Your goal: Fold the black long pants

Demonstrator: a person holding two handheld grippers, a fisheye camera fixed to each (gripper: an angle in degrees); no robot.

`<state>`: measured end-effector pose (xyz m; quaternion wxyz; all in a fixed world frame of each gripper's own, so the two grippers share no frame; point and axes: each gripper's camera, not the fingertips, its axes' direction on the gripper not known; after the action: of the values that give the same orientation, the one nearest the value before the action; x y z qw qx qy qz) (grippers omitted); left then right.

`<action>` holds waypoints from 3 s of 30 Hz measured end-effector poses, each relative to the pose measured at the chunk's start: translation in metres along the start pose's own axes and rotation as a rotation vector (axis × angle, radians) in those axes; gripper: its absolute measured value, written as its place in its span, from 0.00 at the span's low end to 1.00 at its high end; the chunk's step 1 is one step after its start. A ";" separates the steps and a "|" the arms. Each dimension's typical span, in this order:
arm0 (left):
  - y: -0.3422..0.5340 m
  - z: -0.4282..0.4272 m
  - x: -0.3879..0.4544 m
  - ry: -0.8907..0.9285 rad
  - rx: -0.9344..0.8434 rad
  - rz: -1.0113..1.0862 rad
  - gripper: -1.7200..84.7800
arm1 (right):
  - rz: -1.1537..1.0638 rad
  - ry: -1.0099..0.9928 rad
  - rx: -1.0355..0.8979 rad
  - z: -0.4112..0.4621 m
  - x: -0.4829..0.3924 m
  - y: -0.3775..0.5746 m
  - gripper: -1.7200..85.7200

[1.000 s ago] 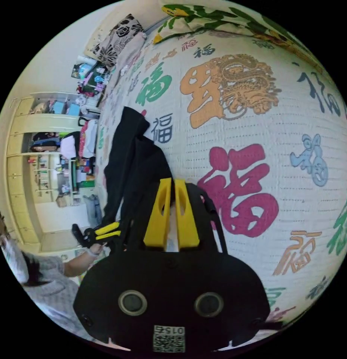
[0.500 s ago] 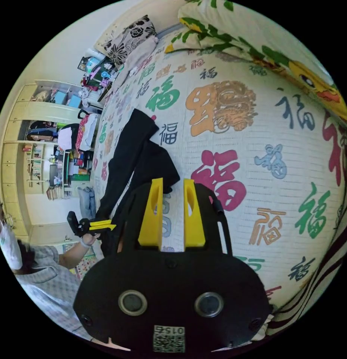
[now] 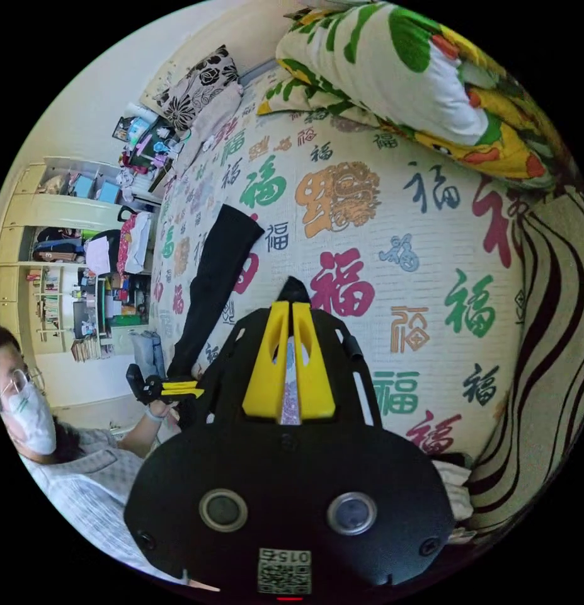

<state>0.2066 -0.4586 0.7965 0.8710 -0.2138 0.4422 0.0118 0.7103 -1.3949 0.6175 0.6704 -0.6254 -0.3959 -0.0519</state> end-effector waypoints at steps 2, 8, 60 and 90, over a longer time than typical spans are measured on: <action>0.013 -0.010 -0.017 0.102 0.079 -0.088 0.04 | -0.039 0.017 0.003 -0.005 -0.019 -0.009 0.02; 0.051 -0.006 -0.084 -0.006 0.116 -0.423 0.10 | -0.105 0.269 -0.099 0.096 -0.063 -0.085 0.10; 0.579 -0.177 -0.002 -0.442 0.243 -0.649 0.10 | -0.149 -0.097 -0.373 0.390 -0.277 0.171 0.09; 0.568 -0.217 -0.030 -0.528 0.156 -0.500 0.01 | 0.262 -0.038 0.070 0.404 -0.209 -0.041 0.02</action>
<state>-0.0965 -0.0207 0.5015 0.9447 -0.2379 0.1359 -0.1805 0.3566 -1.1374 0.4874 0.6853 -0.6488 -0.3250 0.0619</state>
